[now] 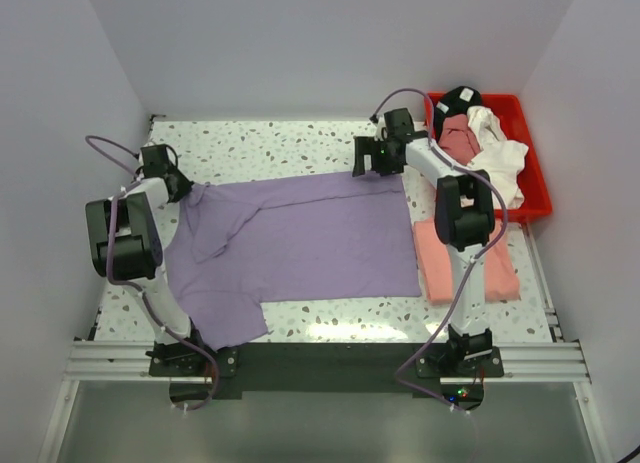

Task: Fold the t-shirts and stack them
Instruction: Fold the tshirt

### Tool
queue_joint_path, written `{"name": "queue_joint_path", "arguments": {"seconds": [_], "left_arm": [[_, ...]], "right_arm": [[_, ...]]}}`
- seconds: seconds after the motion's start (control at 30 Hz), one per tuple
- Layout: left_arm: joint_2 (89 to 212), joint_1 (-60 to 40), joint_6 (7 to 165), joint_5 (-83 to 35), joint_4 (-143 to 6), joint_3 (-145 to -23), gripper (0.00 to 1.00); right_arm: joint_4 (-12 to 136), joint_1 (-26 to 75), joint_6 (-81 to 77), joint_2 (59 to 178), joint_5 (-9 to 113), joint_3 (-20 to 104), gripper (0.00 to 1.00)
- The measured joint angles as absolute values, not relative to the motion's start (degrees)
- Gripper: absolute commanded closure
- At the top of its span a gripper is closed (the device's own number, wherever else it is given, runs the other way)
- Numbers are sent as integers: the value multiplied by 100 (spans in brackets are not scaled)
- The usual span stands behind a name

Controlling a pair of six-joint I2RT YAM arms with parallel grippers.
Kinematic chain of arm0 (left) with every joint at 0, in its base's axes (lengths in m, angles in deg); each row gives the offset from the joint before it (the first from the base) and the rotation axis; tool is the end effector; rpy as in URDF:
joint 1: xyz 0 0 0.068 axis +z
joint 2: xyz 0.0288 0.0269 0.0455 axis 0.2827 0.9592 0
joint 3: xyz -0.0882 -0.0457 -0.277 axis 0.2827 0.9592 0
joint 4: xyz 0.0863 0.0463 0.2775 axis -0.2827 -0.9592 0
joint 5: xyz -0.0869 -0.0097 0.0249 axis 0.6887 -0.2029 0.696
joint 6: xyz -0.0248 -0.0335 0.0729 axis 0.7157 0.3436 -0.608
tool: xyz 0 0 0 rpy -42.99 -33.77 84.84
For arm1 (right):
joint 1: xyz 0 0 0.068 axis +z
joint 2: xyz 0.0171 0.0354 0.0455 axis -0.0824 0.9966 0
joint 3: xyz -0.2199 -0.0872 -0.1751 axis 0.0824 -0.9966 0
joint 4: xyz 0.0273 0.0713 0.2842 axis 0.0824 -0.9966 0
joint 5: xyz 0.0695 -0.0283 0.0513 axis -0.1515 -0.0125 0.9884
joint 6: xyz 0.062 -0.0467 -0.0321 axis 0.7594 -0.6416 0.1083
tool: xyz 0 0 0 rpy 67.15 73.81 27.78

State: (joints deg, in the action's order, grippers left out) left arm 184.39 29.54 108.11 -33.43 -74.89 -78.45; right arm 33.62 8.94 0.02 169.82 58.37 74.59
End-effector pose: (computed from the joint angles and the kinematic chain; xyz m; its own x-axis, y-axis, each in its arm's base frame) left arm 0.4492 0.1065 0.1336 -0.4546 -0.6769 -0.5789 -0.5954 0.7143 -0.3677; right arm 0.5590 0.1539 0.1511 -0.8222 -0.0464 -0.5673 -0.2459 0.9278 0.2805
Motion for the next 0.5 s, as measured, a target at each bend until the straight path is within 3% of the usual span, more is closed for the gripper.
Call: {"name": "queue_joint_path", "arguments": {"seconds": [0.5], "left_arm": [[18605,3479,10826,-3258,-7581,-8213,100]], "right_arm": [[3120,888,311,17343,4941,8003,1]]}}
